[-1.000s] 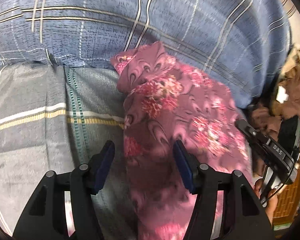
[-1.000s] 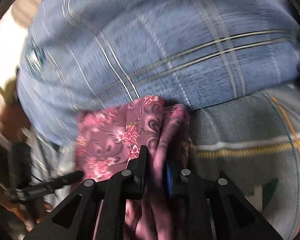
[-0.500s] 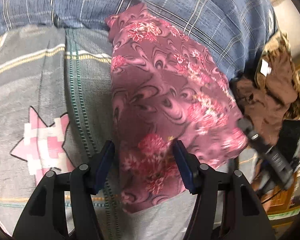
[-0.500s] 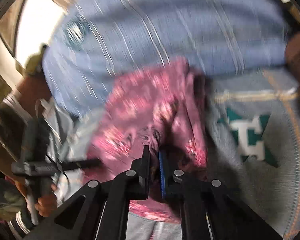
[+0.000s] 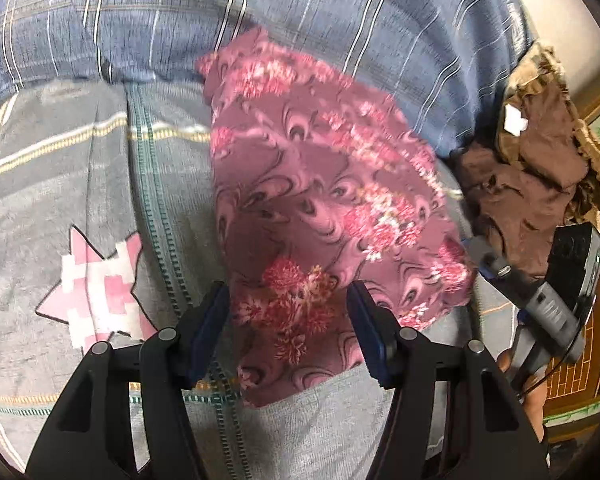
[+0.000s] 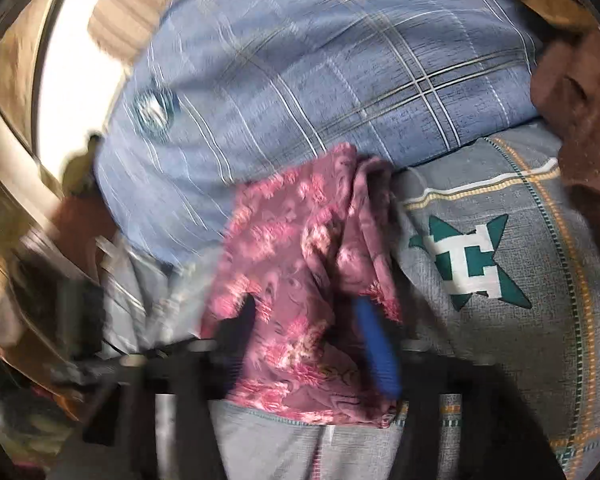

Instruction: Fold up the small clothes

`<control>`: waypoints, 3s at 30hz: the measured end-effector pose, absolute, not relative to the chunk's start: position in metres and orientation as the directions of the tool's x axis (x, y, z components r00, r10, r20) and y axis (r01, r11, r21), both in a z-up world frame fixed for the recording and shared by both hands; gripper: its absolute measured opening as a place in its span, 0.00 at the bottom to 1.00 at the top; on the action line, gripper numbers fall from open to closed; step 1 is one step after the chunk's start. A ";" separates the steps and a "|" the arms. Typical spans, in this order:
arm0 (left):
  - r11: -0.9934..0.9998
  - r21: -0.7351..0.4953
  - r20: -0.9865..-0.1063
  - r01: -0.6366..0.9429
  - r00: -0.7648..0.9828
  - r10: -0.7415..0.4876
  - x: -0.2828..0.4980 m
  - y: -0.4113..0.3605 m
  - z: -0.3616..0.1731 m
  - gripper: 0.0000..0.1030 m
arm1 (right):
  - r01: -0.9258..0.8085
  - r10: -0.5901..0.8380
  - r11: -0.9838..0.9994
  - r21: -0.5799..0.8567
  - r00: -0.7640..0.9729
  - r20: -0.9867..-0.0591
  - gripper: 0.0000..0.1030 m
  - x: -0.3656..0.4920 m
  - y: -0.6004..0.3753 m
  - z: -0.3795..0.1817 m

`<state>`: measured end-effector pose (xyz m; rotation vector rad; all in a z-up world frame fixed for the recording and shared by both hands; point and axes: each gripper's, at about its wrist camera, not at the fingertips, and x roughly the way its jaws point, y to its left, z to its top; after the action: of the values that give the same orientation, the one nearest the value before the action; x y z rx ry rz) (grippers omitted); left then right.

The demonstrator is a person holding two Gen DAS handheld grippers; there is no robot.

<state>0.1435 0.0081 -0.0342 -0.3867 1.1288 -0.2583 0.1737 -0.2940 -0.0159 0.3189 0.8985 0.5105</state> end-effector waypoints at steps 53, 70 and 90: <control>0.902 -0.405 -0.879 -0.149 0.334 -0.340 0.258 0.036 -0.058 0.61 | -0.217 0.434 0.901 0.376 0.459 -0.776 0.11 0.272 -0.269 -0.039; 0.859 -0.476 -0.849 -0.188 0.351 -0.394 0.289 0.054 -0.061 0.65 | -0.195 0.383 0.924 0.329 0.491 -0.783 0.32 0.314 -0.269 -0.033; 0.724 -0.673 -0.727 -0.149 0.313 -0.611 0.234 0.045 -0.071 0.65 | -0.258 0.777 0.600 0.757 0.413 -0.475 0.68 0.243 -0.323 -0.038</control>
<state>0.2335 0.0454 -0.0709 -0.7390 1.2400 -0.3447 0.2432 -0.3227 -0.0384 0.6511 0.9276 0.7118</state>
